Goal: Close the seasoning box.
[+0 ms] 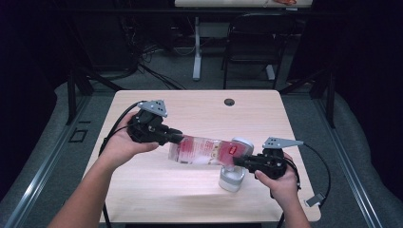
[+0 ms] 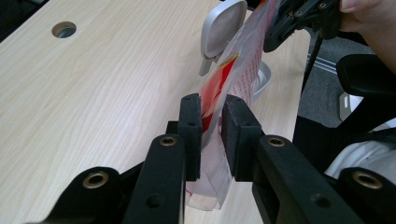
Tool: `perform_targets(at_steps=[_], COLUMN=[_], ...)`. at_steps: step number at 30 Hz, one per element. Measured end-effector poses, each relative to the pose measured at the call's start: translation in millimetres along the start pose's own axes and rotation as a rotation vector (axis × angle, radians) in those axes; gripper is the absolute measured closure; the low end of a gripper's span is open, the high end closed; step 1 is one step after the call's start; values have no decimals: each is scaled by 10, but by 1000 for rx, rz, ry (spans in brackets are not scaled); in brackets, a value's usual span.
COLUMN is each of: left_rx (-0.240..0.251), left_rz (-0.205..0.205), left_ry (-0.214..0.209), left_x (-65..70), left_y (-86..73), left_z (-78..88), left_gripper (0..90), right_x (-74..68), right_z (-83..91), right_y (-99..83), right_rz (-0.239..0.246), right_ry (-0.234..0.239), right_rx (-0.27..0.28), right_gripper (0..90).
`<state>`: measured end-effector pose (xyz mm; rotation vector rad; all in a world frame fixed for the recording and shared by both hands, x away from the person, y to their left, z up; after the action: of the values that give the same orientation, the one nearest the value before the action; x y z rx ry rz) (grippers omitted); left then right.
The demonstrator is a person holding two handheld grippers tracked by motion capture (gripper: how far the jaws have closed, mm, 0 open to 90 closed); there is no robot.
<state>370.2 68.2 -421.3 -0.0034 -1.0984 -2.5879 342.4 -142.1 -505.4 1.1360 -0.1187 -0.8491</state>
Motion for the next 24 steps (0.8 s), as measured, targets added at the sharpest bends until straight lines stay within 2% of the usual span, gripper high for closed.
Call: perform_targets(at_steps=[11,17,24], left_rx=[7,21,31], left_rz=[20,34,45], left_ry=[6,-3,-2], left_x=[-55,-85,-129], left_y=[-146,-240,-386], left_z=[-18,-31,-48], left_gripper=[768,766,762], right_x=[-35,-69,-131], right_z=[-52,-65,-79], right_y=[-25,-18,5], right_rz=[-12,11,80], right_ry=[44,61,35], right_rx=[4,1,-9], right_gripper=[834,861,880])
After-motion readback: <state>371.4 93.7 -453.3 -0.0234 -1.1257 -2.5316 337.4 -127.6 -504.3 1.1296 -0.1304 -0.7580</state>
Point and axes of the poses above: each handheld gripper's, and its own axes: z roughly backward along the jaws, y roughly out of its top, x roughly to its right, the point moved 10 cm from there along -z, roughly forward along the jaws, and after that the axes turned 3 degrees about -y, right-handed, at the moved point
